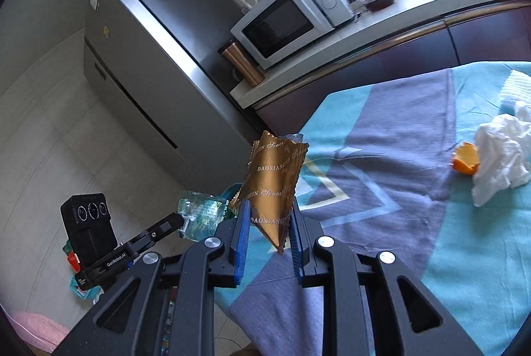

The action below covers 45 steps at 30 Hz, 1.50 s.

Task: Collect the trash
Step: 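Carry the plastic packet and gold wrapper over the teal bin, then open both grippers to drop the packet and wrapper into the bin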

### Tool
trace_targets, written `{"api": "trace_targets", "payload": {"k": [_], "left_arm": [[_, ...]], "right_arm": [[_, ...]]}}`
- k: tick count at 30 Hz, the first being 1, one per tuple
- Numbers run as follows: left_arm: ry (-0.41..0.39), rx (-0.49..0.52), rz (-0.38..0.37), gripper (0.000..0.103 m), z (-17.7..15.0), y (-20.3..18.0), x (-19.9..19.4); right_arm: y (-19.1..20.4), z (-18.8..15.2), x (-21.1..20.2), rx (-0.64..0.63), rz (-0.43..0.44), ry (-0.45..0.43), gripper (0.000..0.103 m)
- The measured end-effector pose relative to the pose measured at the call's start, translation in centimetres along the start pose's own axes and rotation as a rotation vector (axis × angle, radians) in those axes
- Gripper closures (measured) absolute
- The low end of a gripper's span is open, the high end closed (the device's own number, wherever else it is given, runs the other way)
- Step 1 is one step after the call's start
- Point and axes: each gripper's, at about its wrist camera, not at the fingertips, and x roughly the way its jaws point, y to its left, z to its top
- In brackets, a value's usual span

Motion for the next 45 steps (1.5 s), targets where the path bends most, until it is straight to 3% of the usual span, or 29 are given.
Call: {"api": "trace_targets", "payload": {"k": [10,21,35,45], "left_arm": [[-0.07,-0.129,0.19,0.094,0.2,8.6,-4.1],[-0.056,-0.225,0.333,0.094,-0.8,15.3,-5.0],[0.044,-0.282,0.432,0.092,-2.5,19.9,-1.5],[0.096,-0.312,0.461,0.09,-3.3,21.9,1.3]], "right_arm": [[3.7,1.2,8.4,-0.093,0.094,0.15,0.082],[7.3,0.1,15.7,-0.16,0.107,0.29,0.082],[9.1,-2.1,23.8,-0.184,0.05,0.443,0.081],[10.0,-3.5,26.5,-0.207,0.018,0.501,0.078]]}}
